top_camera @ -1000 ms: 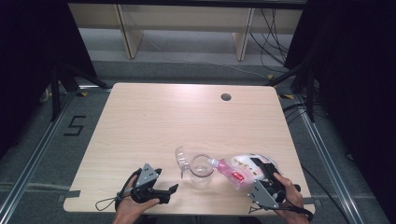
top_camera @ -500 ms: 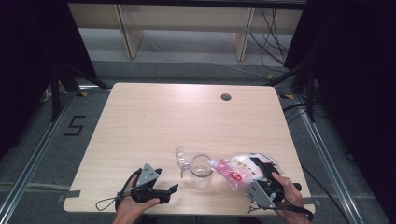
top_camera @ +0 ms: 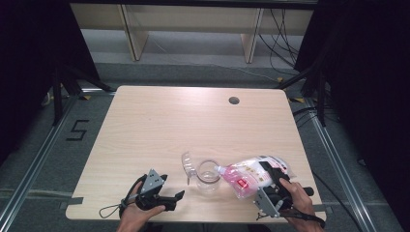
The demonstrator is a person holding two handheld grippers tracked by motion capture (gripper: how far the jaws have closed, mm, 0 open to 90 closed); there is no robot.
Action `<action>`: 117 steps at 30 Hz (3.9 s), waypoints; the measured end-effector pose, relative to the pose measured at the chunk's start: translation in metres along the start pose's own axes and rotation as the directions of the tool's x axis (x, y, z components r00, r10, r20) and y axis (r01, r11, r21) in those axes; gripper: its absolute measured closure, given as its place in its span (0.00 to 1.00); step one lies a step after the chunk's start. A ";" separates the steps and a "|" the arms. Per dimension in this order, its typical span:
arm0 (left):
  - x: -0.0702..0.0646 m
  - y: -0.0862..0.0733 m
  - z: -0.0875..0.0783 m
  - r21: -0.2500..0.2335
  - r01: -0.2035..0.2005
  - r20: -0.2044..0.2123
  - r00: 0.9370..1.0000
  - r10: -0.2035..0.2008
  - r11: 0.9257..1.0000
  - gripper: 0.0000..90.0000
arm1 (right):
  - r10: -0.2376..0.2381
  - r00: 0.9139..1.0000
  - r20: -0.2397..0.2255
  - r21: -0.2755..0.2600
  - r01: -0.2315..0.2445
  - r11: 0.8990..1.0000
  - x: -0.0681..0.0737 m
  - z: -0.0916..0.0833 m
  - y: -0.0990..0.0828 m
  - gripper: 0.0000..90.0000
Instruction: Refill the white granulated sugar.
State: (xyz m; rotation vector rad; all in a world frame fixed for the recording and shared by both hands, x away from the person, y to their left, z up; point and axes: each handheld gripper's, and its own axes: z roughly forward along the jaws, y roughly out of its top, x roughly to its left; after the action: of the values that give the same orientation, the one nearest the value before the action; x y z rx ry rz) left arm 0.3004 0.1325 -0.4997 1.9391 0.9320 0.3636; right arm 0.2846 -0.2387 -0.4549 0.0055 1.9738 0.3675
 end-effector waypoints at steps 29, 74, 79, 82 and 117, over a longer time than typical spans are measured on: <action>-0.001 -0.001 0.003 -0.005 0.021 0.005 1.000 -0.021 1.000 0.18 | -0.178 0.984 0.020 0.035 0.177 0.984 -0.012 0.000 0.008 0.58; -0.001 0.000 0.002 0.001 0.012 0.002 1.000 -0.012 1.000 0.18 | -0.354 0.935 -0.003 0.064 0.354 0.933 -0.022 0.004 0.021 0.60; -0.001 0.000 0.002 0.001 0.011 0.002 1.000 -0.011 1.000 0.18 | -0.333 0.943 -0.005 0.061 0.333 0.941 -0.022 0.004 0.021 0.60; -0.001 0.000 0.002 0.002 0.011 0.001 1.000 -0.011 1.000 0.18 | -0.342 0.940 -0.005 0.071 0.342 0.937 -0.022 0.003 0.021 0.60; 0.000 -0.001 0.002 0.003 0.001 -0.002 1.000 -0.001 1.000 0.18 | -0.429 0.903 0.018 0.080 0.426 0.901 -0.021 0.010 0.030 0.62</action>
State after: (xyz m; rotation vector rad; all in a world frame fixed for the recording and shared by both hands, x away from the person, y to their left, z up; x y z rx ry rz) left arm 0.3009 0.1315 -0.5010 1.9412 0.9351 0.3642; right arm 0.2976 -0.2111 -0.4321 -0.3677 1.8882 0.0043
